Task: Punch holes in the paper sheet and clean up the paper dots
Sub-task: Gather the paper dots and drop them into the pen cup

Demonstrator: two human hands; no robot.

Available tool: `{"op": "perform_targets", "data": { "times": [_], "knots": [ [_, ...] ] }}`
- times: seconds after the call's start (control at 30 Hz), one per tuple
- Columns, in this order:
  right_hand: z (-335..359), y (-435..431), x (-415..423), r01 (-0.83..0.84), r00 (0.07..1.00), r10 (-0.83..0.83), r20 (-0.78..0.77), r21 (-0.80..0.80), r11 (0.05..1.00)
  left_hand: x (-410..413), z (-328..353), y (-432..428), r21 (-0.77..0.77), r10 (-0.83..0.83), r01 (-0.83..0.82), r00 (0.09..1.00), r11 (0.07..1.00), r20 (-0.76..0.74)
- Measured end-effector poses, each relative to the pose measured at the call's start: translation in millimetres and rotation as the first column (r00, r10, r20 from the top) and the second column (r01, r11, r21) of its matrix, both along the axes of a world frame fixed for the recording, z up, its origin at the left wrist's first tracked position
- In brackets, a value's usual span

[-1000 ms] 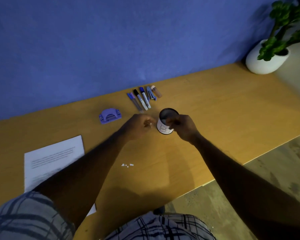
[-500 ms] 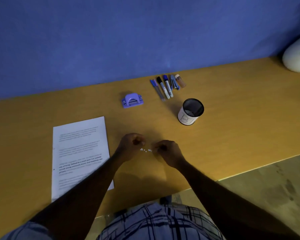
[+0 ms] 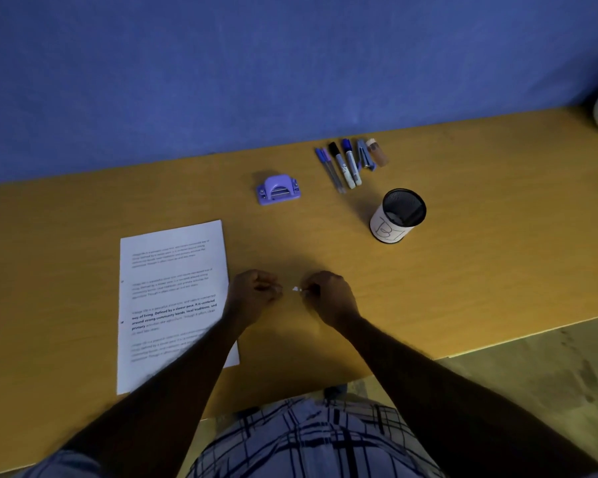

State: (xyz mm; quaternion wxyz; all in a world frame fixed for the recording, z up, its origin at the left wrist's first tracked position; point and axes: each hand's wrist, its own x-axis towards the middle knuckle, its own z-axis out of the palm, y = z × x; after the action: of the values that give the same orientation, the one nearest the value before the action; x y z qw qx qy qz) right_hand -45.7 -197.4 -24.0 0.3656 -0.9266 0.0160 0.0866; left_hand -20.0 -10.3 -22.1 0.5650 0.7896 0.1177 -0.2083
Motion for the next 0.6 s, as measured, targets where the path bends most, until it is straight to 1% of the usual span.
{"op": "perform_targets", "data": {
  "times": [0.1,0.13,0.2,0.23,0.27,0.33,0.43,0.5,0.6],
  "knots": [
    [-3.3,-6.0,2.0,-0.004,1.0,0.003,0.015,0.087,0.996,-1.8,2.0,-1.2,-0.189,0.092,-0.113,0.989,0.976,-0.12],
    [-5.1,-9.9,1.9,-0.01,0.999,0.007,0.032,0.085,0.996,-2.0,2.7,-1.9,-0.25,0.109,-0.146,0.982,0.957,-0.157],
    [-8.1,-17.1,1.2,-0.063,0.993,0.063,0.104,-0.004,0.998,-1.4,2.2,-2.7,-0.32,0.126,-0.19,0.969,0.928,-0.21],
    [-9.7,-19.1,0.8,-0.116,0.982,0.124,0.139,-0.063,0.991,-1.1,2.2,-3.1,-0.335,0.131,-0.205,0.964,0.92,-0.23],
    [-10.2,-19.3,0.3,-0.186,0.967,0.203,0.153,-0.115,0.976,-0.8,1.8,-3.2,-0.345,0.134,-0.215,0.961,0.914,-0.243],
    [-11.2,-14.8,-0.4,-0.329,0.925,0.356,0.13,-0.194,0.924,-0.3,0.9,-3.7,-0.348,0.142,-0.227,0.957,0.909,-0.252],
    [-15.7,-5.8,-2.8,-0.48,0.816,0.561,0.138,-0.379,0.791,0.7,-0.4,-4.5,-0.331,0.139,-0.216,0.96,0.919,-0.241],
    [-18.0,-6.3,-5.8,-0.522,0.759,0.636,0.141,-0.452,0.723,1.0,-0.5,-4.0,-0.3,0.125,-0.189,0.967,0.935,-0.22],
    [-18.5,-17.6,-7.8,-0.557,0.705,0.694,0.146,-0.492,0.669,1.4,-3.4,-2.1,-0.23,0.08,-0.12,0.981,0.966,-0.175]
  ]
}}
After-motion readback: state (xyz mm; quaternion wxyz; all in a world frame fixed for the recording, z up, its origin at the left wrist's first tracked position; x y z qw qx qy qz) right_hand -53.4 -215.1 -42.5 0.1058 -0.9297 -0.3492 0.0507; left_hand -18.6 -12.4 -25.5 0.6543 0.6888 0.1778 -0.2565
